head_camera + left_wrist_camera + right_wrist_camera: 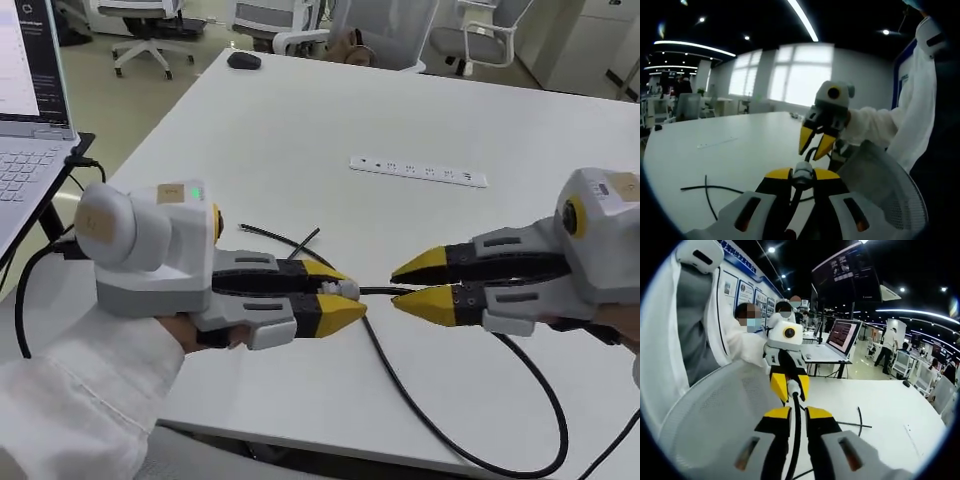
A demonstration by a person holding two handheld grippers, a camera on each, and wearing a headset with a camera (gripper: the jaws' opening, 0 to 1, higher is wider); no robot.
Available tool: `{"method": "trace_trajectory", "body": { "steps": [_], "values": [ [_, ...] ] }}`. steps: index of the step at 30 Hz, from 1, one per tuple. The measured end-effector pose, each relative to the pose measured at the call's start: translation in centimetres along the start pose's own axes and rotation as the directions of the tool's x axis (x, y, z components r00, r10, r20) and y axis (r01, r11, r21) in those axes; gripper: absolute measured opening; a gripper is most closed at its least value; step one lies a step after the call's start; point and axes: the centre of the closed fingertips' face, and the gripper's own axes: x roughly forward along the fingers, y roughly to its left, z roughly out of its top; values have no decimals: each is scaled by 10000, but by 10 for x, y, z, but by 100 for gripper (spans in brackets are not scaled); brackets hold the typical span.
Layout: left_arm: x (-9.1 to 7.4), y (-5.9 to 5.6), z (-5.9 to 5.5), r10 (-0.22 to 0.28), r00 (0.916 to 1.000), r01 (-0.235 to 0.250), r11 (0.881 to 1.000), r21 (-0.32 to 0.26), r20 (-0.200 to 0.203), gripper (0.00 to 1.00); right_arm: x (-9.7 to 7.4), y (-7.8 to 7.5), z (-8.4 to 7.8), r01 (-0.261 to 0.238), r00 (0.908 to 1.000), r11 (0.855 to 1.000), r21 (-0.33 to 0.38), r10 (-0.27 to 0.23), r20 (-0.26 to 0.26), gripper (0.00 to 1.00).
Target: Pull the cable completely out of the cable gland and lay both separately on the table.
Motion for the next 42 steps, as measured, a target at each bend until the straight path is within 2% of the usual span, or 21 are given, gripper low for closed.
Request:
{"method": "trace_trajectory", "body": {
  "steps": [7,13,18,23,32,38,42],
  "values": [
    [0,-1,1,-103,9999,103,9999,-14,81,17,7,-2,-2,-170,9998,9998,-44,170,-71,9],
    [-2,0,4,-79,9996,81,9999,-82,260,17,11,0,-7,-375,9993,9993,48,375,-40,3],
    [-3,1,6,-98,9992,107,9997,-226,388,17,10,-2,-3,-280,9996,9996,16,280,56,3],
    [-1,-2,5,-194,9994,198,9997,-134,303,17,8,0,-5,-244,9997,9997,-60,244,23,3],
    [-1,1,3,-47,9997,52,9998,-183,230,17,-4,-4,-14,140,9999,9999,79,-141,88,3],
    [-1,2,1,-21,10000,22,10000,-94,92,17,-18,-8,-32,526,9986,9979,386,-523,-78,3],
    [-2,5,4,24,9995,-16,9997,-258,300,17,-31,-10,-45,899,9959,9927,802,-889,-160,3]
  ]
}}
